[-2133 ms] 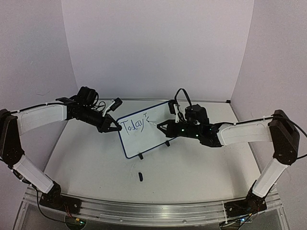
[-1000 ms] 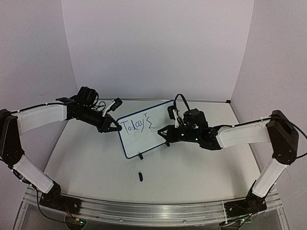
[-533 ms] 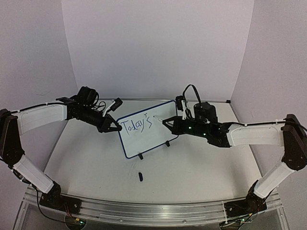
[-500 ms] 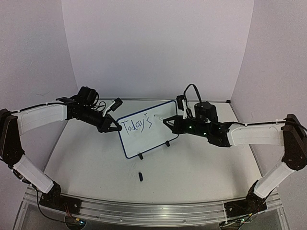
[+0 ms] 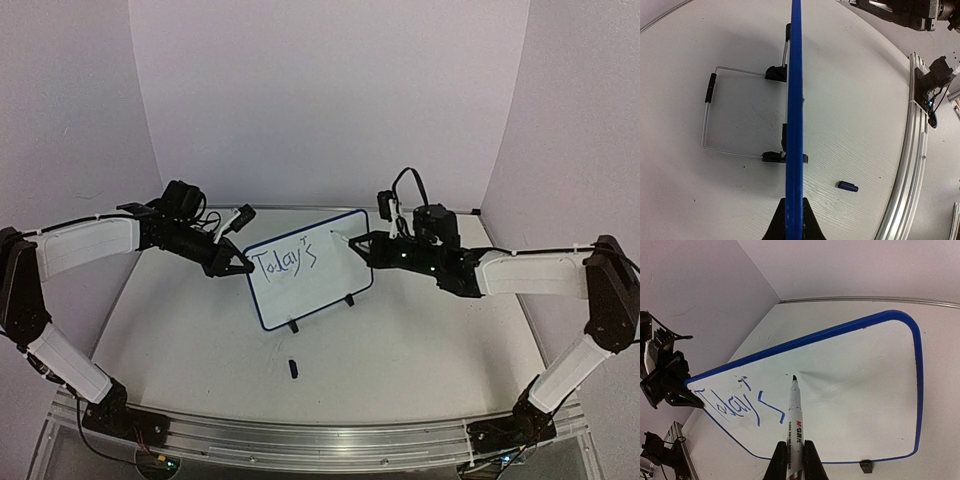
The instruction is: Write a sentence on the whiteboard
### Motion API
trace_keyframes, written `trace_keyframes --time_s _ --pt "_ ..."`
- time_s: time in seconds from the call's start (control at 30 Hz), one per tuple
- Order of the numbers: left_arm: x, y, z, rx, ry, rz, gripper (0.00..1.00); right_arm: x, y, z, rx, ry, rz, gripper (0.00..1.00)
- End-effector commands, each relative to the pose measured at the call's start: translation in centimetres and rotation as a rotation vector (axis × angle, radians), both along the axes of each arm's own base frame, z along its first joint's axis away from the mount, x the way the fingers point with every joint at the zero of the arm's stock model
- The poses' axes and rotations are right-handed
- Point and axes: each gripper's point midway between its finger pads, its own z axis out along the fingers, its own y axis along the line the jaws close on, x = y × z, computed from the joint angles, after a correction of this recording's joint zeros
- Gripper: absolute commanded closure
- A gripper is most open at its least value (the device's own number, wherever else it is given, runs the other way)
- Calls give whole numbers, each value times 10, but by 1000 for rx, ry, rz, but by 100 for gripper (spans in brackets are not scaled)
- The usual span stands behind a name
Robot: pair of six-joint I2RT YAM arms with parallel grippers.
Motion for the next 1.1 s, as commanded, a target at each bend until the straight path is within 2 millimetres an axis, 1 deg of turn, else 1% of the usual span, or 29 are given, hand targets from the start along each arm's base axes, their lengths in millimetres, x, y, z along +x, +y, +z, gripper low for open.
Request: trace_keyframes --time_s 0.0,0.13,0.3,0.53,0.67,0.83,1.07 --pt "0 2 -16 63 27 6 100 10 10 25 57 -56 32 100" --pt "0 2 -16 67 26 8 100 16 10 25 72 -52 33 100" --pt "0 2 -17 69 27 8 100 18 12 22 74 -45 48 100" --pt "1 2 -19 70 33 8 100 13 15 13 64 -30 80 100" --pt "1 2 -19 70 34 7 100 9 15 2 52 -9 87 100" --pt "0 2 -20 71 35 7 100 8 7 -16 26 23 53 100" --pt "0 2 -19 70 34 7 100 9 1 -37 -2 58 25 100"
